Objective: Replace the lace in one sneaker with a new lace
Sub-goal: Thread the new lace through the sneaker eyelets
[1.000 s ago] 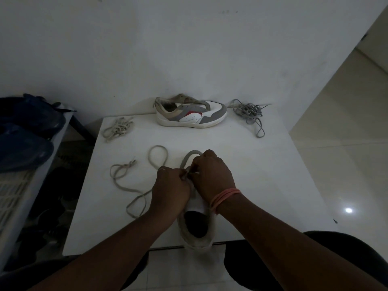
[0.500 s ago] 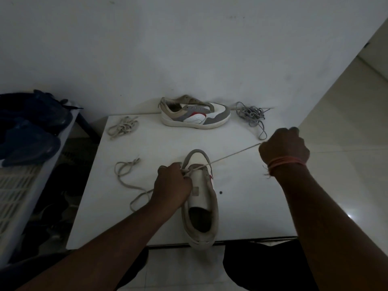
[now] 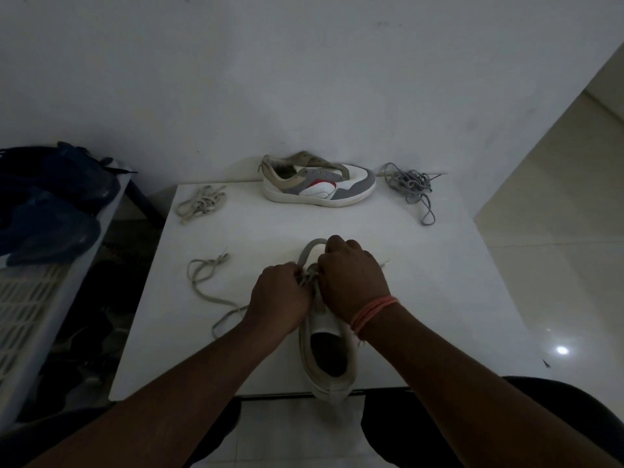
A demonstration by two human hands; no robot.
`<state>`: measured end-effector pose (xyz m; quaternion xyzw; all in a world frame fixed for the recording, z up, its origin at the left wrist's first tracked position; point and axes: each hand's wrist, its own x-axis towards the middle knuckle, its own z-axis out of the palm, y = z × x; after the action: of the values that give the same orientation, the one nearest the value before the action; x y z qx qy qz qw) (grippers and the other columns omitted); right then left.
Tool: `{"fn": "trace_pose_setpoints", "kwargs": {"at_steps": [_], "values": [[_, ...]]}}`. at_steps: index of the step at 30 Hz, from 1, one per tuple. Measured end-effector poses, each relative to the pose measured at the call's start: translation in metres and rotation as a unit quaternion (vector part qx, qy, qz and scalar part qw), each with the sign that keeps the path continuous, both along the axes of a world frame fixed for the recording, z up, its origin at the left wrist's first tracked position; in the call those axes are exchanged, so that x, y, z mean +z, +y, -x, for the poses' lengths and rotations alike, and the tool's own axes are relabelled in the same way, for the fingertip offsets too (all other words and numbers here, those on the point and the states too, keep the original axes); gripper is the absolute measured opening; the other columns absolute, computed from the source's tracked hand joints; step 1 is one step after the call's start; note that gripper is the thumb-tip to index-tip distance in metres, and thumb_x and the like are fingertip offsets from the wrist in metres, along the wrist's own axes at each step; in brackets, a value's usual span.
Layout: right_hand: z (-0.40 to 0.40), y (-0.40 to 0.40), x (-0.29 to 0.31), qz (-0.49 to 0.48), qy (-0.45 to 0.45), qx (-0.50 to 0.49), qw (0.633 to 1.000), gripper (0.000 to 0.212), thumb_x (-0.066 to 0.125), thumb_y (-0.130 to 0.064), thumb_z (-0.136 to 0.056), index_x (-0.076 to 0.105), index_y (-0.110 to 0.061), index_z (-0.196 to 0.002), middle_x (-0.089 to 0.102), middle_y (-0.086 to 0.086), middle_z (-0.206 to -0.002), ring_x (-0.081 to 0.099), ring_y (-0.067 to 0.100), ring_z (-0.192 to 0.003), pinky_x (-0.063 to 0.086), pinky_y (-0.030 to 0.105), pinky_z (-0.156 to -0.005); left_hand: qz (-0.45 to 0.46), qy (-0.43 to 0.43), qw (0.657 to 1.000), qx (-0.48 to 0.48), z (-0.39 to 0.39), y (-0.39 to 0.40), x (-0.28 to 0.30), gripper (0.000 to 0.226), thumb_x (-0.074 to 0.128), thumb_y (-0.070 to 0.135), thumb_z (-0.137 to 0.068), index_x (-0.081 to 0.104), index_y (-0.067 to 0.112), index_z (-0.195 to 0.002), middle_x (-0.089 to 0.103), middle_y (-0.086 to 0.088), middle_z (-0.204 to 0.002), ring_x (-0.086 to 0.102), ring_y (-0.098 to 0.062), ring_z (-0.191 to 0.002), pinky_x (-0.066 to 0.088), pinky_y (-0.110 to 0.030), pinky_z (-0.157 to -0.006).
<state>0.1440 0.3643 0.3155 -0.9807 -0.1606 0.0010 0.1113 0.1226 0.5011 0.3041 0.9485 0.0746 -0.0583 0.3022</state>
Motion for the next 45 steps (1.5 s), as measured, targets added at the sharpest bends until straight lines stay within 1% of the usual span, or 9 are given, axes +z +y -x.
{"fn": "trace_pose_setpoints", "kwargs": {"at_steps": [6, 10, 13, 18, 22, 32, 38, 42, 45], "values": [[-0.024, -0.045, 0.023, 0.072, -0.040, -0.137, 0.987, 0.027, 0.048, -0.026, -0.091, 0.065, -0.007, -0.101, 0.053, 0.012, -0.110, 0.054, 0.032, -0.101, 0.047, 0.045, -0.083, 0.033, 0.062, 0.997, 0.042, -0.003, 0.000, -0.003, 0.031, 0.064, 0.038, -0.092, 0.073, 0.009, -0.097, 0.072, -0.011, -0.096, 0.067, -0.032, -0.095, 0.051, -0.032, -0.073], [-0.042, -0.114, 0.042, 0.073, -0.060, -0.360, 0.928, 0.032, 0.052, -0.022, -0.086, 0.066, -0.001, -0.106, 0.053, 0.019, -0.113, 0.054, 0.040, -0.106, 0.044, 0.048, -0.089, 0.033, 0.079, 0.994, 0.061, -0.005, 0.001, -0.008, 0.039, 0.062, 0.035, -0.093, 0.066, 0.007, -0.119, 0.064, -0.014, -0.123, 0.060, -0.031, -0.113, 0.040, -0.027, -0.081], [-0.043, -0.137, 0.038, 0.074, -0.025, -0.438, 0.896, 0.032, 0.055, -0.021, -0.086, 0.064, -0.004, -0.111, 0.051, 0.020, -0.119, 0.051, 0.041, -0.112, 0.040, 0.051, -0.096, 0.031, 0.077, 0.995, 0.060, -0.006, 0.001, -0.009, 0.035, 0.062, 0.032, -0.090, 0.068, 0.009, -0.116, 0.067, -0.014, -0.118, 0.060, -0.031, -0.110, 0.044, -0.029, -0.081], [-0.027, -0.072, 0.016, 0.000, 0.070, -0.182, 0.981, 0.038, 0.059, -0.045, -0.091, 0.060, -0.026, -0.124, 0.053, 0.009, -0.126, 0.052, 0.033, -0.116, 0.042, 0.046, -0.097, 0.028, 0.069, 0.996, 0.054, -0.007, 0.000, -0.010, 0.028, 0.062, 0.034, -0.088, 0.069, 0.009, -0.098, 0.068, -0.012, -0.097, 0.062, -0.031, -0.095, 0.042, -0.030, -0.069], [-0.005, -0.008, 0.009, -0.007, 0.030, -0.029, 0.999, 0.026, 0.050, -0.034, -0.095, 0.067, -0.021, -0.110, 0.058, 0.006, -0.110, 0.059, 0.028, -0.100, 0.051, 0.040, -0.082, 0.013, 0.049, 0.998, 0.042, -0.005, 0.000, -0.010, 0.029, 0.061, 0.038, -0.091, 0.066, 0.010, -0.087, 0.065, -0.009, -0.085, 0.061, -0.027, -0.080, 0.032, -0.028, -0.054], [-0.008, -0.007, 0.013, -0.016, 0.003, -0.066, 0.998, 0.018, 0.055, -0.023, -0.088, 0.063, -0.012, -0.099, 0.050, 0.007, -0.105, 0.057, 0.026, -0.091, 0.053, 0.044, -0.079, -0.002, 0.039, 0.999, 0.031, -0.007, 0.003, -0.017, 0.043, 0.062, 0.044, -0.092, 0.064, 0.005, -0.073, 0.063, -0.011, -0.071, 0.062, -0.031, -0.073, 0.031, -0.030, -0.051], [-0.019, -0.028, 0.029, -0.075, 0.143, -0.129, 0.978, 0.014, 0.058, -0.019, -0.085, 0.058, -0.014, -0.098, 0.064, 0.007, -0.102, 0.062, 0.026, -0.092, 0.052, 0.045, -0.088, 0.017, 0.087, 0.994, 0.058, -0.011, 0.002, -0.018, 0.048, 0.062, 0.048, -0.088, 0.068, 0.000, -0.089, 0.068, -0.020, -0.090, 0.065, -0.038, -0.093, 0.046, -0.034, -0.069], [-0.025, -0.032, 0.035, -0.155, 0.142, -0.133, 0.969, 0.009, 0.054, -0.011, -0.088, 0.059, -0.010, -0.096, 0.066, 0.008, -0.099, 0.062, 0.025, -0.092, 0.054, 0.042, -0.085, -0.068, 0.196, 0.978, 0.035, -0.009, 0.003, -0.008, 0.084, 0.037, 0.077, -0.081, 0.061, 0.009, -0.123, 0.056, -0.016, -0.127, 0.049, -0.038, -0.122, 0.039, -0.040, -0.094], [-0.035, -0.041, 0.041, -0.207, 0.107, -0.149, 0.961, 0.005, 0.056, -0.014, -0.092, 0.061, -0.015, -0.091, 0.064, -0.001, -0.094, 0.061, 0.018, -0.088, 0.050, 0.034, -0.079, -0.079, 0.233, 0.969, 0.014, -0.017, 0.015, 0.014, 0.104, 0.029, 0.096, -0.054, 0.073, 0.015, -0.103, 0.070, -0.011, -0.112, 0.062, -0.033, -0.106, 0.046, -0.038, -0.094]]}}
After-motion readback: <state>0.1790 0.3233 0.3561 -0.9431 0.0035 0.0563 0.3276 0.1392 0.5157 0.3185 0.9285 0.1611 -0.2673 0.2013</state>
